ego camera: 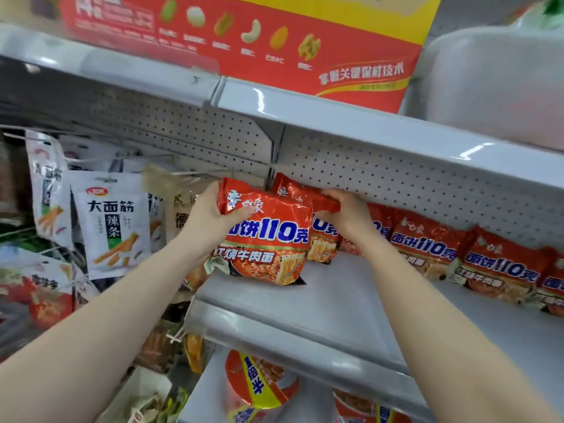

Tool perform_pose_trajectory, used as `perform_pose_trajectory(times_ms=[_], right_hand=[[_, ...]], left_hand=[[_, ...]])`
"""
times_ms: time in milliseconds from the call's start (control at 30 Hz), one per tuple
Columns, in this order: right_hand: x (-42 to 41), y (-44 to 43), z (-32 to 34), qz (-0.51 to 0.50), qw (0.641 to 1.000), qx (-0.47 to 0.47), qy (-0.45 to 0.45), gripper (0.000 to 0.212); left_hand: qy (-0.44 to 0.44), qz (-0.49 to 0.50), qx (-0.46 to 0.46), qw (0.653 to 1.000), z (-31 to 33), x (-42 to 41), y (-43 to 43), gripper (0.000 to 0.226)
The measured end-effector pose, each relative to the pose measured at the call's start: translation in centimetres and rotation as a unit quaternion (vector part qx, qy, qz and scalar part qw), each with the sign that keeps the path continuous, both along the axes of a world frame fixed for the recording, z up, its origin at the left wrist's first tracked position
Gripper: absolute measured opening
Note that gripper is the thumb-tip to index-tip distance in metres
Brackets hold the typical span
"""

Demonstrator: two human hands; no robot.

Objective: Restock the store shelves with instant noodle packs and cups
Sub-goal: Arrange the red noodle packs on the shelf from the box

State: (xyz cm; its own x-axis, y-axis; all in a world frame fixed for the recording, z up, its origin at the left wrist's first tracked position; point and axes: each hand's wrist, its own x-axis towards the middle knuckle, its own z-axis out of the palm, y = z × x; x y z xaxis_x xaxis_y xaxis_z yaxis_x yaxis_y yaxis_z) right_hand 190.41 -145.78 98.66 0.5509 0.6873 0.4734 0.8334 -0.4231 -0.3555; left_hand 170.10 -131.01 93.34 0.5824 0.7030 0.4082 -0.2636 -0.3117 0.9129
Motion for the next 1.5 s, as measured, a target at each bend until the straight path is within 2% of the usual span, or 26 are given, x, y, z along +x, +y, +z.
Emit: perform_pose_trajectory(times_ms=[200, 300, 500, 667, 833, 933, 1000, 1067, 1133, 1200, 1367, 1500], right_hand=[[4.0, 5.3, 0.0, 0.030, 0.999, -0.015, -0.012, 0.035], [6.5, 7.4, -1.1, 0.008, 0.999, -0.016, -0.037, 0.029], [7.8, 7.6, -1.4, -0.040, 0.995, -0.020, -0.090, 0.044], [7.0, 5.0, -1.1, 0.010, 0.998, 0.058, -0.013, 0.044], [6.1, 2.4, -1.9, -0.011, 0.995, 0.092, 0.027, 0.041], [5.8, 1.9, -2.3, -0.031, 0.992, 0.094, 0.084, 0.036], [5.7, 2.2, -2.7, -0.038, 0.993, 0.056, 0.099, 0.044], [5.5, 2.7, -3.0, -0.038, 0.994, 0.017, 0.102, 0.055], [5.4, 3.2, -2.9, -0.040, 0.993, 0.000, 0.111, 0.066], [5.3, 3.8, -2.7, -0.046, 0.990, 0.006, 0.131, 0.074], [5.7, 5.9, -3.8, -0.067, 0.981, 0.033, 0.177, 0.100], [5.7, 6.8, -4.6, -0.070, 0.975, 0.059, 0.205, 0.127]], left_hand=[[0.011, 0.019, 0.018, 1.000, 0.1, 3.5, 1.7, 0.045], [0.023, 0.024, 0.022, 0.999, -0.3, 4.6, 2.6, 0.045], [0.029, 0.011, -0.003, 1.000, -0.8, 6.2, 3.7, 0.049], [0.048, -0.014, 0.008, 0.999, -0.4, 8.3, 4.4, 0.047], [0.071, -0.023, 0.041, 0.996, 0.1, 11.6, 5.3, 0.055], [0.075, -0.019, 0.068, 0.995, 0.3, 13.7, 5.5, 0.058], [0.101, 0.026, 0.121, 0.987, 0.3, 14.9, 5.8, 0.054], [0.140, 0.104, 0.217, 0.961, -0.1, 15.8, 6.4, 0.052], [0.172, 0.162, 0.292, 0.927, -0.4, 16.1, 6.9, 0.057], [0.187, 0.173, 0.323, 0.912, -0.7, 16.1, 7.1, 0.065], [0.208, 0.052, 0.219, 0.952, -2.2, 16.0, 7.9, 0.096], [0.191, -0.007, 0.166, 0.967, -2.7, 15.9, 8.3, 0.096]])
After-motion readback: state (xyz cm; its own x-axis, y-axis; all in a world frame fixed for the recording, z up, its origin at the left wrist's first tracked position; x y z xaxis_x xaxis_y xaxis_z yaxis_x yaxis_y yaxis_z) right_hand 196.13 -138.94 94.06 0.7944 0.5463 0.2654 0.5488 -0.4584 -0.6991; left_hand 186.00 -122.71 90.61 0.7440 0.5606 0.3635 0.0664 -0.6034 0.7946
